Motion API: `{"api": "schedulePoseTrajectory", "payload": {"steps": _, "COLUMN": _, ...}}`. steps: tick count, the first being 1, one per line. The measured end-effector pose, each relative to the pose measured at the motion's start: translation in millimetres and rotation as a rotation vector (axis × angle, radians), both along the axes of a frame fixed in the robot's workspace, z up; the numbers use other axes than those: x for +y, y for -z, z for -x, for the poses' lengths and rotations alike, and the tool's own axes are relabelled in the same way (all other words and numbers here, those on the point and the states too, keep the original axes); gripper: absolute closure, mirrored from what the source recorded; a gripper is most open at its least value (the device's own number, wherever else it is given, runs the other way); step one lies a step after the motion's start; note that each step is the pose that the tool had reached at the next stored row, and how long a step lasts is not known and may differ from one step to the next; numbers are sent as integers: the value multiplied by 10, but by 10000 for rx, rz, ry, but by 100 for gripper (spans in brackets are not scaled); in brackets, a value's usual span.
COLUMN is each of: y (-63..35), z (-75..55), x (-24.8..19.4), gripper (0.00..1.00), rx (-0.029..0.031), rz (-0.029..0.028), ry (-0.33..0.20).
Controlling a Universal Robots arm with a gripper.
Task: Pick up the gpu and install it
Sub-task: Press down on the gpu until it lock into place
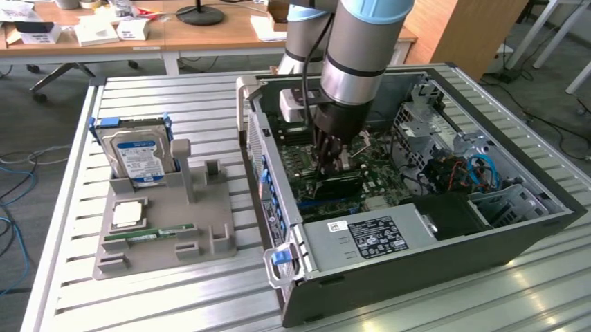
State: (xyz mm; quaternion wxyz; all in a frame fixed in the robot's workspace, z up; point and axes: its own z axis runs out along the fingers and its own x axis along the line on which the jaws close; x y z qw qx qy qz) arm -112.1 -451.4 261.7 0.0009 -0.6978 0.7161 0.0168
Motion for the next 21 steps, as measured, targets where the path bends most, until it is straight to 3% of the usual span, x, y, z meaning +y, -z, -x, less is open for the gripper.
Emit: {"api": "schedulePoseTrajectory", "payload": {"steps": 21, "y": 21, "z": 24, "x": 0, "gripper": 89, "rx": 6, "rz": 10, "ry": 1}}
